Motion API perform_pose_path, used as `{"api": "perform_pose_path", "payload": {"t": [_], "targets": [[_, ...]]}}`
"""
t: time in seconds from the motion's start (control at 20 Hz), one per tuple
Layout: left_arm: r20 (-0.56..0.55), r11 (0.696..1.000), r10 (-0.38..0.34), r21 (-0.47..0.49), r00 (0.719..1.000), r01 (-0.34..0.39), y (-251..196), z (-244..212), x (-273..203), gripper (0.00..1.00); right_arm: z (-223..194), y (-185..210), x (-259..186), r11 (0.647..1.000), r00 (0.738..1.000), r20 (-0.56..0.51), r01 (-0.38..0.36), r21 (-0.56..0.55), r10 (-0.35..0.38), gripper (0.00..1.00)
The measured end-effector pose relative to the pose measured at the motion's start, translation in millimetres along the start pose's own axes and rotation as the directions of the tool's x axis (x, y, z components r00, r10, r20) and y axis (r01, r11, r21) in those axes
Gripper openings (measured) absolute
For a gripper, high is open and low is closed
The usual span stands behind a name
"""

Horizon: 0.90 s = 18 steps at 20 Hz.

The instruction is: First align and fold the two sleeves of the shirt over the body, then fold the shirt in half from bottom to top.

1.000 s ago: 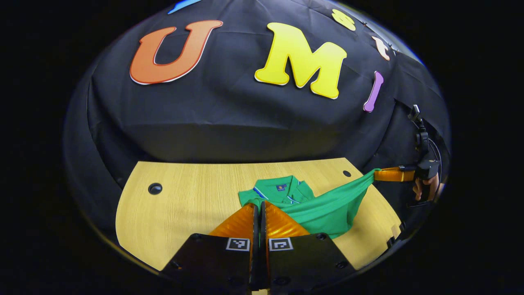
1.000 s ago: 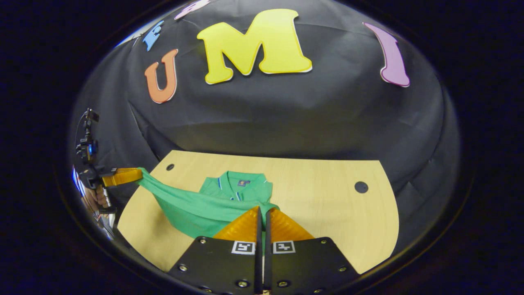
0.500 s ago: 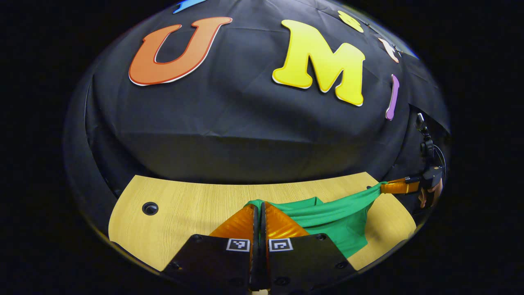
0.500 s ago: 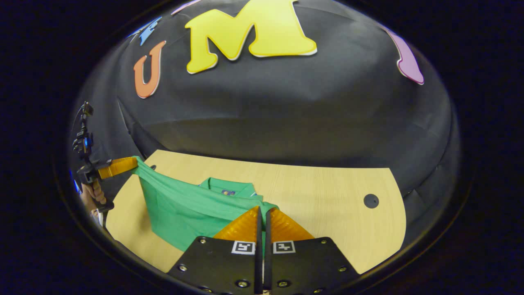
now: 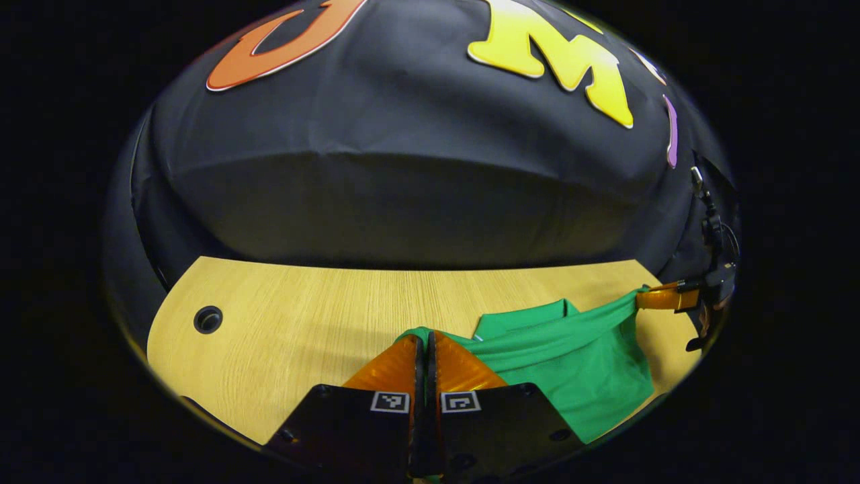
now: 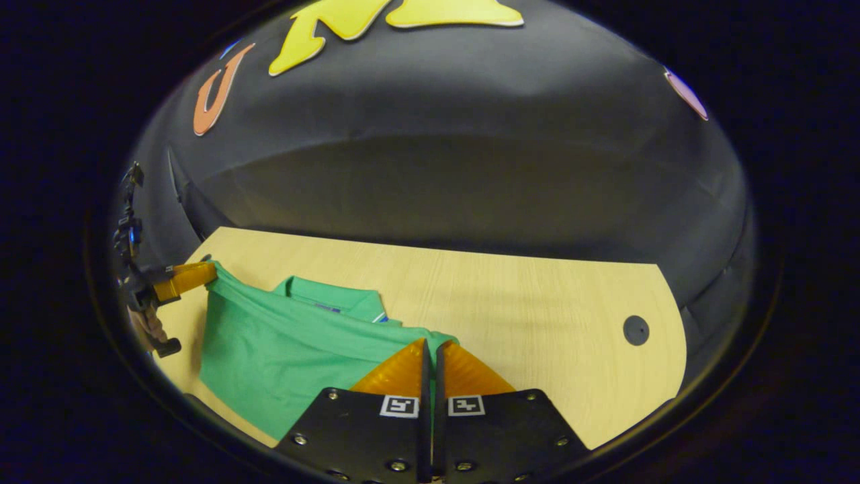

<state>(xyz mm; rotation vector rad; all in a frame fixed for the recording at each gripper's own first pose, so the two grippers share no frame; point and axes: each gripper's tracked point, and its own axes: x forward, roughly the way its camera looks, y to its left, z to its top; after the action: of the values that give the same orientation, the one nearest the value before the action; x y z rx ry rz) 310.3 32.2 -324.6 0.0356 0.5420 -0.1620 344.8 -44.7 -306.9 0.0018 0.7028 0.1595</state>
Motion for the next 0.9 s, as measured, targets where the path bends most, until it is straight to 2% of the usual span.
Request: {"api": "perform_pose_path", "payload": {"t": [0.35, 0.55, 0.6, 0.65, 0.8, 0.9], "targets": [[0.022, 1.0, 0.026, -0.007, 0.999, -0.026, 8.4, -6.1, 18.6, 0.04, -0.7, -1.5, 21.8, 0.999, 1.0, -0.005, 0.029, -0.02, -0.029, 0.01], [0.006, 0.999, 0.05, 0.003, 0.999, -0.05, 10.6, -11.1, 20.9, 0.12, -5.4, -0.8, 24.6, 0.998, 0.998, -0.022, 0.054, -0.01, -0.055, 0.02], [0.008, 0.999, 0.055, -0.001, 0.998, -0.055, 11.1, -10.7, 18.3, 0.21, -7.6, -2.1, 25.1, 0.998, 0.998, -0.023, 0.062, -0.014, -0.062, 0.04], [0.012, 0.999, 0.053, -0.012, 0.999, -0.053, 10.8, -9.9, 16.6, 0.22, -7.5, -3.1, 23.8, 0.998, 0.998, -0.019, 0.067, -0.017, -0.067, 0.06], [0.024, 0.997, 0.068, -0.047, 0.997, -0.067, 12.5, -4.5, 8.4, 1.0, -5.1, 2.7, 12.8, 0.997, 0.997, 0.004, 0.078, -0.014, -0.078, 0.18], [0.025, 0.995, 0.068, -0.081, 0.997, -0.066, 12.6, -2.8, -1.2, 0.98, -4.7, 5.6, 2.2, 0.997, 0.997, 0.012, 0.082, -0.006, -0.081, 0.43]]}}
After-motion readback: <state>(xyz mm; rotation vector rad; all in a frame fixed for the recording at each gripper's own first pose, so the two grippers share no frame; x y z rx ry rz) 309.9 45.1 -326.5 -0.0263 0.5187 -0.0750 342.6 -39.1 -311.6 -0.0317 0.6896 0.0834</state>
